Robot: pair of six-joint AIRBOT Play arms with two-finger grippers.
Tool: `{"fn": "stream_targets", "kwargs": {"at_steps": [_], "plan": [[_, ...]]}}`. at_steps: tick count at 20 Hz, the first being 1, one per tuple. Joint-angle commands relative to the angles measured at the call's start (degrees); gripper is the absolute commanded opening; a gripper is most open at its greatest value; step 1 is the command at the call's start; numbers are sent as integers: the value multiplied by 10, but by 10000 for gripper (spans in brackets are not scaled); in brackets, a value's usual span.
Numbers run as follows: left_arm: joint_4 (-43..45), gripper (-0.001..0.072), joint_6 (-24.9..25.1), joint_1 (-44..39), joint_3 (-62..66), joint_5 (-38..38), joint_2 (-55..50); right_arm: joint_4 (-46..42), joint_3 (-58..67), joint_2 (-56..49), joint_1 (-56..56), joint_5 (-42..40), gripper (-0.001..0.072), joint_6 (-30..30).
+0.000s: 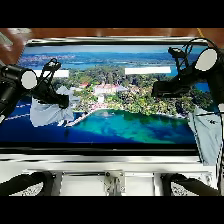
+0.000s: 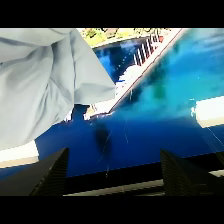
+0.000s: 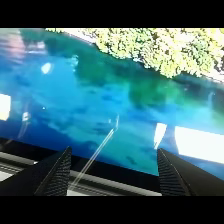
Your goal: Fold the shirts.
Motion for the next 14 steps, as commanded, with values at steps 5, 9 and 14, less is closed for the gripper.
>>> {"fn": "stream_targets", "kwargs": {"at_steps": [5, 9, 14], "plan": [[0, 651, 0, 0, 0, 0, 0, 0, 0, 0, 0, 0, 650, 0], [0, 651, 0, 0, 0, 0, 0, 0, 0, 0, 0, 0, 650, 0], [0, 651, 0, 0, 0, 0, 0, 0, 0, 0, 0, -29, 650, 0]]}}
